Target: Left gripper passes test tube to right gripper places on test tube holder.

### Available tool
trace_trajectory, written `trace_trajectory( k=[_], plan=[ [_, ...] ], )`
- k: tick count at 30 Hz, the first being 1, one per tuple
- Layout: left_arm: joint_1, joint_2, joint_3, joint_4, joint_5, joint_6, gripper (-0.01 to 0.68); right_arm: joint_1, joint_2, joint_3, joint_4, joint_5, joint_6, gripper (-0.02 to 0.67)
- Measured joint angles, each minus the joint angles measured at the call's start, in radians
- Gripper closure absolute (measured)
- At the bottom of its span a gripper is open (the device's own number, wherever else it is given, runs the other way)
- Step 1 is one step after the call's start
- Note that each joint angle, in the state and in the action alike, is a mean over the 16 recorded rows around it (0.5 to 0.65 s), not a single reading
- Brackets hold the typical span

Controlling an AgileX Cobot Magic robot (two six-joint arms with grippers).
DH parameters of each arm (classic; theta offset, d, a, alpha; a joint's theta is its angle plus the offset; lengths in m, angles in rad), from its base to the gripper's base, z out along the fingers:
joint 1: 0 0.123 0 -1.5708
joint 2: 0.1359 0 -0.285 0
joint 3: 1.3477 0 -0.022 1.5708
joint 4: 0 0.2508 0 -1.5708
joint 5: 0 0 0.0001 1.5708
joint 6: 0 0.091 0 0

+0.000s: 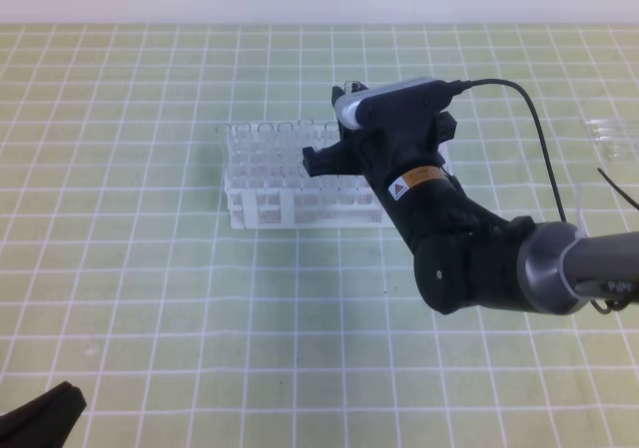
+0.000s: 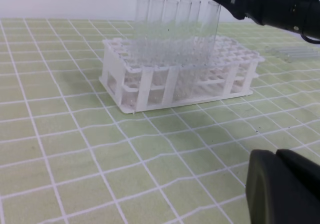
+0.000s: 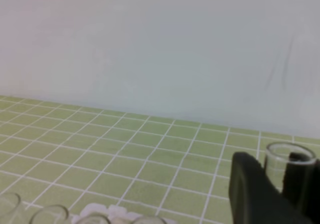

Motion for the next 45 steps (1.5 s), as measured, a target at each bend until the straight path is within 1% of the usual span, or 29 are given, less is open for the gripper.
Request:
trace_trajectory(
  k=[6, 10, 22, 28, 33, 38, 42, 45],
  plan=[
    [0.000, 0.000, 0.000, 0.000, 0.000, 0.000, 0.675, 0.000, 0.000, 0.000, -0.014, -0.001, -0.001, 0.541],
    [0.000, 0.000, 0.001, 0.000, -0.001, 0.000, 0.675, 0.000, 0.000, 0.000, -0.024, -0.001, 0.003, 0.523],
    [0.000, 0.002, 0.004, 0.000, -0.004, 0.000, 0.675, 0.000, -0.005, 0.001, -0.030, 0.000, 0.022, 0.412],
    [0.000, 0.002, 0.003, 0.000, -0.003, 0.000, 0.675, 0.000, -0.030, 0.003, -0.016, 0.016, 0.013, 0.380],
    [0.000, 0.002, 0.003, 0.000, -0.004, 0.000, 0.675, 0.000, -0.078, 0.004, -0.003, 0.061, -0.007, 0.375],
    [0.000, 0.002, 0.002, 0.000, -0.003, 0.000, 0.675, 0.000, -0.159, 0.006, 0.004, 0.147, -0.039, 0.382],
    [0.000, 0.002, 0.001, 0.000, -0.002, 0.000, 0.675, 0.000, -0.245, 0.006, 0.005, 0.255, -0.068, 0.409],
    [0.000, 0.002, 0.001, 0.000, -0.001, 0.000, 0.675, 0.000, -0.317, 0.006, 0.006, 0.348, -0.084, 0.449]
  ],
)
